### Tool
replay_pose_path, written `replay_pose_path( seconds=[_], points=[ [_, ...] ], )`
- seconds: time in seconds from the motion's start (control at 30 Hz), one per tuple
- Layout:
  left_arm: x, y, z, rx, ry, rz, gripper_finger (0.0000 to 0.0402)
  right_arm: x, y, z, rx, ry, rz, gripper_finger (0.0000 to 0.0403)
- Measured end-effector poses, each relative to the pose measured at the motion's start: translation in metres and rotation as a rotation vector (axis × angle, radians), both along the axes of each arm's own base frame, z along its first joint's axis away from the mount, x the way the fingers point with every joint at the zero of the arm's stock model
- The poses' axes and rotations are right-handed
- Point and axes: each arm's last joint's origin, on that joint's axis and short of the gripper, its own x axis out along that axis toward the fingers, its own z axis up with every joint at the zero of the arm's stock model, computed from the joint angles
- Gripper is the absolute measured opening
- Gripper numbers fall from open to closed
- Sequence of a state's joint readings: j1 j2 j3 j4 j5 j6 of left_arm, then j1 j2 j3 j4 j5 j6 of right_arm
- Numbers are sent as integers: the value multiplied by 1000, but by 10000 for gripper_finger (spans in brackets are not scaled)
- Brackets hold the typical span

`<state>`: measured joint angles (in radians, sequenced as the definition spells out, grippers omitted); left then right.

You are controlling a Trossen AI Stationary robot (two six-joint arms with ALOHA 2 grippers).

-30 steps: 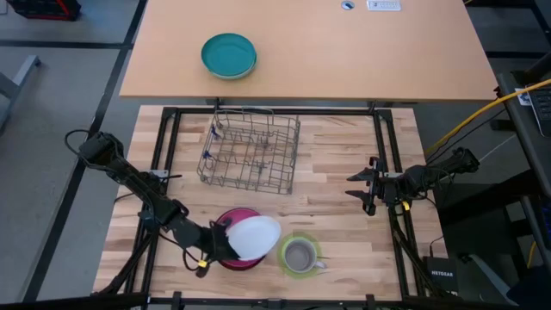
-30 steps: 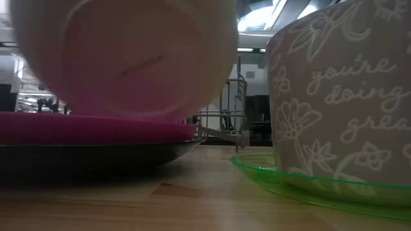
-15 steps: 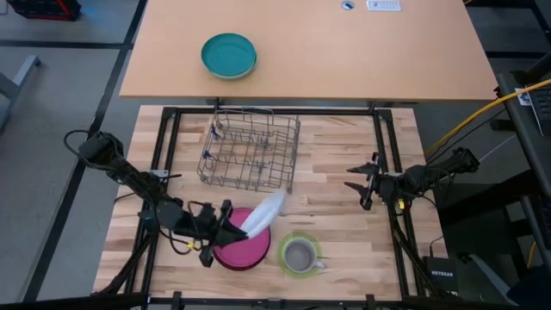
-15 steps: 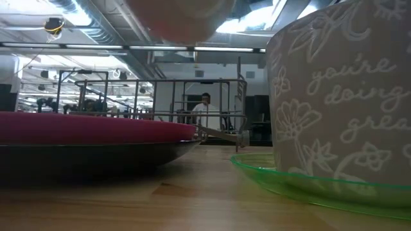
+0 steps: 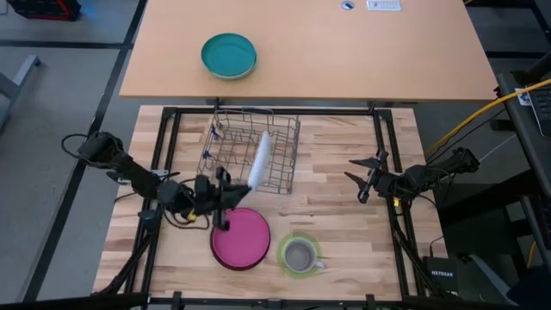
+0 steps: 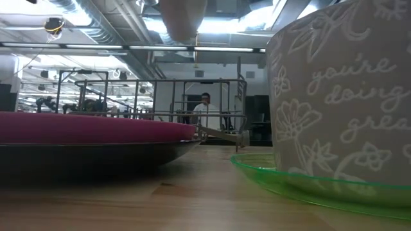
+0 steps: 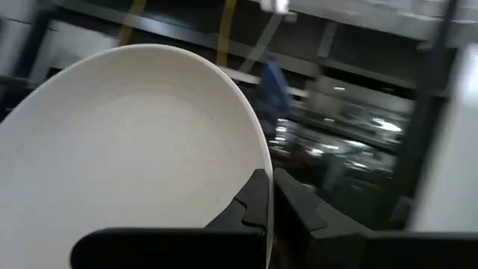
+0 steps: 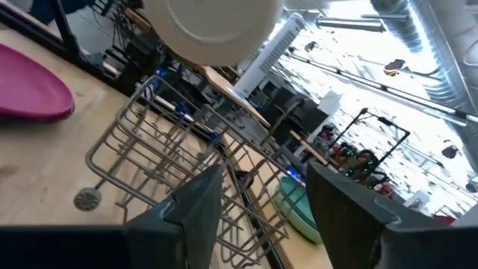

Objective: Sort dishes
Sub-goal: Put the white plate in the dish rack

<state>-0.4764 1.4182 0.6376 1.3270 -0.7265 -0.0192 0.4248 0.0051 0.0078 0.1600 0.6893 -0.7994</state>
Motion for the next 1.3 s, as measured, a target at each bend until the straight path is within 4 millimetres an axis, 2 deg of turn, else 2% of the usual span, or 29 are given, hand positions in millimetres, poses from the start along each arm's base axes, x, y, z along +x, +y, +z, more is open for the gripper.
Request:
replay_pose_path(
  seconds=[0.17,0.33,0.53,0.7,0.93,1.3],
  points=[
    [2,26,9,-33,-27,112,0,0,-1,0,-15,4,-21,198],
    [-8,56,11,-77,-55,189,0,0,-1,0,-14,4,-30,198],
    [-31,92,-10,-200,1,231,0,0,-1,0,-14,5,-30,198],
    [-51,116,-35,-344,17,152,0,0,-1,0,-14,5,-31,198],
    [-66,133,-68,-481,49,171,0,0,-1,0,-16,9,-32,198],
    [-70,139,-89,-556,138,216,0,0,-1,-1,-18,12,-31,198]
  ],
)
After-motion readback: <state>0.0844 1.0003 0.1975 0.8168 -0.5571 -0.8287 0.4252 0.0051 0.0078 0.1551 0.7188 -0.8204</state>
